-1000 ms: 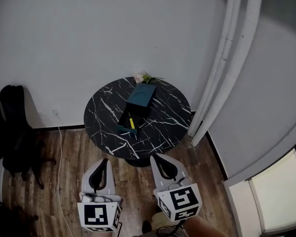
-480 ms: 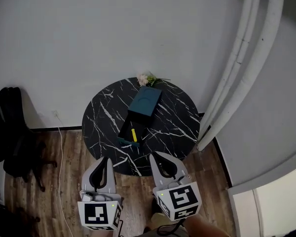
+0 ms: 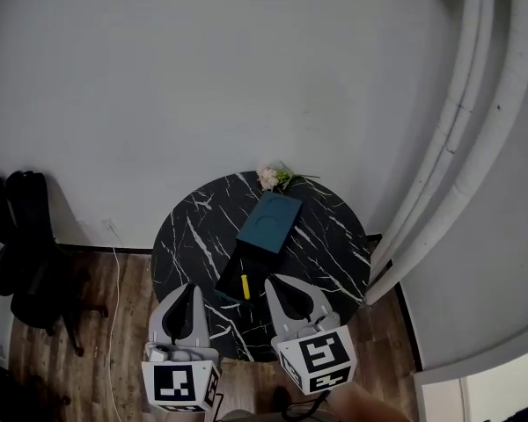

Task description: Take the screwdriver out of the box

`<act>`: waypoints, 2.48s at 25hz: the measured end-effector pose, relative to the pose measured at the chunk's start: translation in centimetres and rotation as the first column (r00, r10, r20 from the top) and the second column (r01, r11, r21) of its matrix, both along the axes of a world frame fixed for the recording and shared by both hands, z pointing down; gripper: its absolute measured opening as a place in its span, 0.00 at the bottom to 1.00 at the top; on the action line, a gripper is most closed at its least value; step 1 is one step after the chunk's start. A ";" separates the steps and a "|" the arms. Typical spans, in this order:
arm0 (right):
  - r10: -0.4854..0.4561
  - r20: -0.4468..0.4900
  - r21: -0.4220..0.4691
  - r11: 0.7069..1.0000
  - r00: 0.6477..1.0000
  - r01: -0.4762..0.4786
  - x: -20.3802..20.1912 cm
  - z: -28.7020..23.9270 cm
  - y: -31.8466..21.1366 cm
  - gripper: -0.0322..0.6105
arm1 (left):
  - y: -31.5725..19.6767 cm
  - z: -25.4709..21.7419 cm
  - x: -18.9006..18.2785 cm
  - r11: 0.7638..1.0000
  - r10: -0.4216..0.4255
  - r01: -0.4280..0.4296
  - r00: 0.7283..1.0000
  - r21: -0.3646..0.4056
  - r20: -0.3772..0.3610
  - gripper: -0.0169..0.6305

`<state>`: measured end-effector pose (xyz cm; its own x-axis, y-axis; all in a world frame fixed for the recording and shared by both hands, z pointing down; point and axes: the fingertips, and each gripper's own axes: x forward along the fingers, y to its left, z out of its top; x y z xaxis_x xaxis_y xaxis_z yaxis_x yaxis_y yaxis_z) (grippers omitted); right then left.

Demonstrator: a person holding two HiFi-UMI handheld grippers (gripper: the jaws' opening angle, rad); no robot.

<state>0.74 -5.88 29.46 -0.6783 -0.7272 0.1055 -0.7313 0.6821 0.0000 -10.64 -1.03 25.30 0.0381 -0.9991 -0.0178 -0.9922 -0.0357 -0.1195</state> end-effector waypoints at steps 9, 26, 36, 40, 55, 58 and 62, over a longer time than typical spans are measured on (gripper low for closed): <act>-0.022 -0.027 0.005 1.000 0.999 0.022 -2.5 -0.1 -5.0 0.09 | -4.5 0.1 -1.7 1.000 -0.007 0.007 1.000 0.016 -0.010 0.03; 0.024 -0.069 -0.142 0.989 0.997 -0.033 -7.4 6.4 -11.0 0.09 | -11.6 4.3 -7.1 0.994 0.037 -0.041 0.999 -0.097 -0.037 0.03; 0.015 -0.109 -0.260 0.965 0.994 -0.043 -9.0 12.0 -12.8 0.11 | -14.4 7.1 -8.6 0.987 0.045 -0.051 0.998 -0.155 -0.043 0.03; 0.018 -0.132 -0.316 0.947 0.991 -0.059 -9.5 14.7 -13.5 0.12 | -15.5 8.5 -9.2 0.981 0.047 -0.055 0.998 -0.184 -0.050 0.03; 0.016 -0.236 -0.510 0.849 0.972 -0.138 -10.7 24.2 -15.5 0.24 | -19.7 14.0 -11.4 0.956 0.061 -0.083 0.994 -0.280 -0.086 0.03; 0.012 -0.259 -0.538 0.828 0.966 -0.155 -10.9 25.5 -15.7 0.24 | -20.4 14.7 -11.9 0.953 0.060 -0.085 0.994 -0.292 -0.093 0.03; -0.003 -0.276 -0.574 0.803 0.961 -0.162 -11.4 26.8 -15.9 0.24 | -21.1 15.3 -12.6 0.950 0.058 -0.086 0.993 -0.301 -0.099 0.03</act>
<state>-10.65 -21.75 56.23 -0.5104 -0.5192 0.6855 -0.8137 0.5494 -0.1897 -23.20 -22.09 40.58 0.1221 -0.9522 0.2800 -0.9917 -0.1284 -0.0044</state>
